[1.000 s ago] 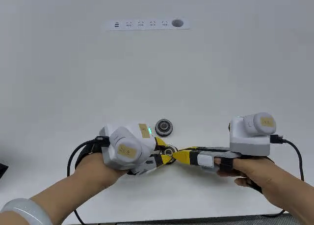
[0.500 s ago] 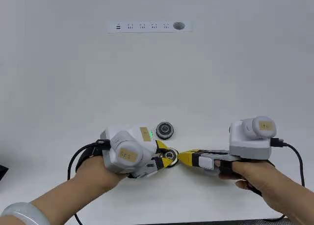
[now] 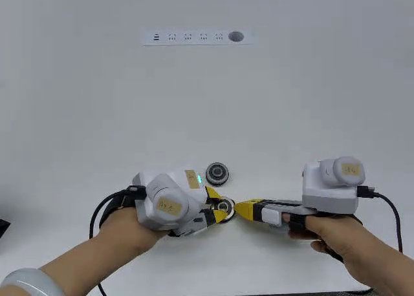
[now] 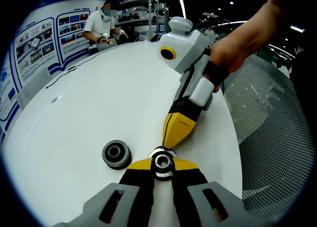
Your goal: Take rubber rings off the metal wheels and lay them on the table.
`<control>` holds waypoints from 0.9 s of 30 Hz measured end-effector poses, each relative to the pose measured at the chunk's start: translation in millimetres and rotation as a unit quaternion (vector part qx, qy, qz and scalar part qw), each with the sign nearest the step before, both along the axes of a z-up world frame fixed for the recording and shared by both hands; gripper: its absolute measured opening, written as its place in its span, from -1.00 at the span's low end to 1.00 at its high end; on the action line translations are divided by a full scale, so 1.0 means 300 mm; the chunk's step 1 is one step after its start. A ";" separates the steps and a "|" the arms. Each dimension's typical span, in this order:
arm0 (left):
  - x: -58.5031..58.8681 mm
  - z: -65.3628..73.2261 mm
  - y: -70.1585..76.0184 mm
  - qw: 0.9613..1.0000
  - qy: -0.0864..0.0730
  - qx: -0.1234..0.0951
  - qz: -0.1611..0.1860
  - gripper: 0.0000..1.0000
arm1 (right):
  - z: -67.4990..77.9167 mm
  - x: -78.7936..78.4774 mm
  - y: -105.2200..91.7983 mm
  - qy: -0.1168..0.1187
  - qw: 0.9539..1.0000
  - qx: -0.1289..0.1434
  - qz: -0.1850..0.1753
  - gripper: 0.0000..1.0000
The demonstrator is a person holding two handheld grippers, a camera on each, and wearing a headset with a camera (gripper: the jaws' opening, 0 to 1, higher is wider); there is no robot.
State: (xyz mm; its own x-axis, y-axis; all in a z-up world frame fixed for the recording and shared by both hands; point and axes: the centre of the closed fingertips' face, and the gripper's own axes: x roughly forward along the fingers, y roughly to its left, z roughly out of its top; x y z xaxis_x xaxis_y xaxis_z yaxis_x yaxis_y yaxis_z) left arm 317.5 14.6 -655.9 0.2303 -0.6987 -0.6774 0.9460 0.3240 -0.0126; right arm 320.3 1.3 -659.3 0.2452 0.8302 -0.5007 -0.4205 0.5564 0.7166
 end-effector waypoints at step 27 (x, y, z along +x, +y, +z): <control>-0.001 0.004 -0.002 1.000 -0.001 0.001 -0.004 -0.76 | 0.027 -0.007 0.028 0.015 1.000 0.023 -0.005 -0.97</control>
State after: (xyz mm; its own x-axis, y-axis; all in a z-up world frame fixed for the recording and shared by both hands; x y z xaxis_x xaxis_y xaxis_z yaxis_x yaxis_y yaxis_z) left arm 317.3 14.2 -654.9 0.2261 -0.6985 -0.6789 0.9485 0.3166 -0.0099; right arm 318.2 9.5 -651.1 0.2391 0.8505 -0.4686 -0.3932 0.5260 0.7541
